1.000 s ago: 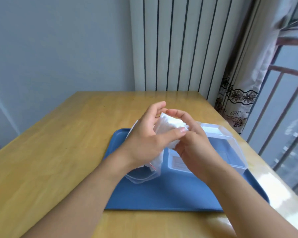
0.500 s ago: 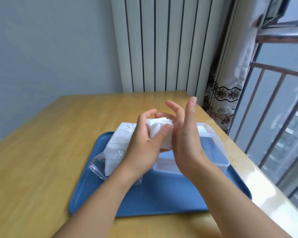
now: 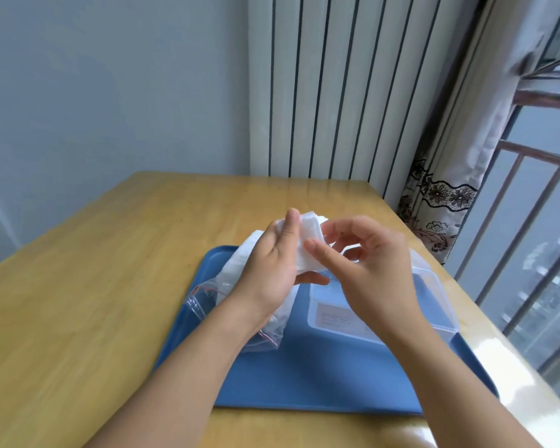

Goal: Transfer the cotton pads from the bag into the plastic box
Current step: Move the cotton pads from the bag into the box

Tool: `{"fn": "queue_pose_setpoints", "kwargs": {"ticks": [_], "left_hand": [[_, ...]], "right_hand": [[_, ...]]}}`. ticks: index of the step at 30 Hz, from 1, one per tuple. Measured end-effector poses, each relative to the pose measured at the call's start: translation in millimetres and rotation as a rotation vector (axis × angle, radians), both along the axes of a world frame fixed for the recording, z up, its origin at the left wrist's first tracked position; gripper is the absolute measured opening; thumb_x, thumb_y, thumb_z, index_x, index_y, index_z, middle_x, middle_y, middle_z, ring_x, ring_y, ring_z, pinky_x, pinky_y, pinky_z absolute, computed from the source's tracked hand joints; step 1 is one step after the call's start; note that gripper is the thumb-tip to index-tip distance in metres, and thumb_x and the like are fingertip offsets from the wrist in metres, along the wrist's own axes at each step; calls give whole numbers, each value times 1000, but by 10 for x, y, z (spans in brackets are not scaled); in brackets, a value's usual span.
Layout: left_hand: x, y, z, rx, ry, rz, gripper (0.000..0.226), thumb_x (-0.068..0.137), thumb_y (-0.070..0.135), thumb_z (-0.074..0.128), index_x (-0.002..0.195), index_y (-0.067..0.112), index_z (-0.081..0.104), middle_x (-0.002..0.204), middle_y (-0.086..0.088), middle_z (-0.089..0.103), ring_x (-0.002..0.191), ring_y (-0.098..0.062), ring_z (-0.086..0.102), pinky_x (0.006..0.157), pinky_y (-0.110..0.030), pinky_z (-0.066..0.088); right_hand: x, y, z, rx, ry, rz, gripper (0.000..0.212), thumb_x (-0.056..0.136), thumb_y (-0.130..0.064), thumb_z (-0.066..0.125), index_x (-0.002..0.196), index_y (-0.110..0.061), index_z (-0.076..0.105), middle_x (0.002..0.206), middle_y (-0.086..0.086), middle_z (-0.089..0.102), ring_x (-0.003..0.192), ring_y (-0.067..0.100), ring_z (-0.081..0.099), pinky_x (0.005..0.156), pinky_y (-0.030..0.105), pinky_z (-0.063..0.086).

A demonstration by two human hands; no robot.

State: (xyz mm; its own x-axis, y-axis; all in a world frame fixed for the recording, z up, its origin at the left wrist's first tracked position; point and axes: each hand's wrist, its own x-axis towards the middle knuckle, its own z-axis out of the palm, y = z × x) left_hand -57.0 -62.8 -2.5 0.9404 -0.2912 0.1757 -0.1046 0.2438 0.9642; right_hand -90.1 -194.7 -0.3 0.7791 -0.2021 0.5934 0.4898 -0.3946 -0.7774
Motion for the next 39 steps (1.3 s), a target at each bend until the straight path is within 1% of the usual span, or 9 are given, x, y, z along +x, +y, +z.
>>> {"fn": "queue_pose_setpoints", "kwargs": {"ticks": [3,6,10,14,20,26,31,35,39], "left_hand": [[18,-3,-15,76,-46,-20,41,105,37,43,131,7,55,120,-15,71,105,-26,72,66,-28,59],[22,-3,-20,93,-33,9,33,105,30,48,129,9,53,123,-13,69,106,-24,71,68,-29,61],[12,7,-13,97,-21,-19,29,106,28,47,128,10,55,126,-9,68,109,-20,71,75,-34,62],[7,47,25,4,46,-88,34,107,31,43,124,9,63,120,-12,73,104,-20,72,85,-44,61],[21,26,9,-56,89,-85,43,108,35,37,119,6,67,113,-13,76,103,-26,73,80,-41,62],[48,32,3,-116,140,-90,42,108,33,38,124,7,67,121,-18,72,115,-33,68,86,-46,61],[45,25,-26,-68,69,-74,38,109,29,39,125,6,64,121,-16,72,114,-32,68,86,-45,61],[41,15,-23,-44,11,-59,36,109,27,39,124,2,61,119,-17,72,111,-30,70,91,-50,60],[42,8,-33,-62,34,-53,38,108,29,39,120,1,62,119,-23,69,108,-29,71,91,-49,59]], "right_hand": [[18,-35,23,57,-8,-4,12,79,-22,85,84,-25,75,71,-8,70,62,6,61,59,22,51],[5,-62,49,64,-47,-20,19,77,-17,87,92,-21,75,76,-5,67,64,9,60,59,22,50],[6,-114,61,-106,-79,-10,19,80,-13,84,95,-23,76,84,-3,66,69,13,58,60,19,45],[45,-166,49,-111,-36,-11,23,78,-10,85,93,-24,76,83,-7,67,68,10,57,60,18,44],[72,-200,40,-64,-21,-37,19,75,-11,87,75,-22,71,71,-18,62,62,8,50,58,21,41],[48,-207,47,-183,-209,-173,17,76,-10,87,83,-24,79,78,-10,65,65,12,52,57,17,39],[69,-195,20,-223,-170,-138,23,77,-10,86,96,-22,79,79,-12,63,68,14,54,58,17,42],[77,-195,24,-134,-152,-99,15,77,-9,86,84,-18,77,77,-8,64,67,14,55,59,22,45],[47,-211,50,-179,-244,-89,14,74,-8,88,78,-16,77,79,-2,62,67,11,50,60,18,39]]}}
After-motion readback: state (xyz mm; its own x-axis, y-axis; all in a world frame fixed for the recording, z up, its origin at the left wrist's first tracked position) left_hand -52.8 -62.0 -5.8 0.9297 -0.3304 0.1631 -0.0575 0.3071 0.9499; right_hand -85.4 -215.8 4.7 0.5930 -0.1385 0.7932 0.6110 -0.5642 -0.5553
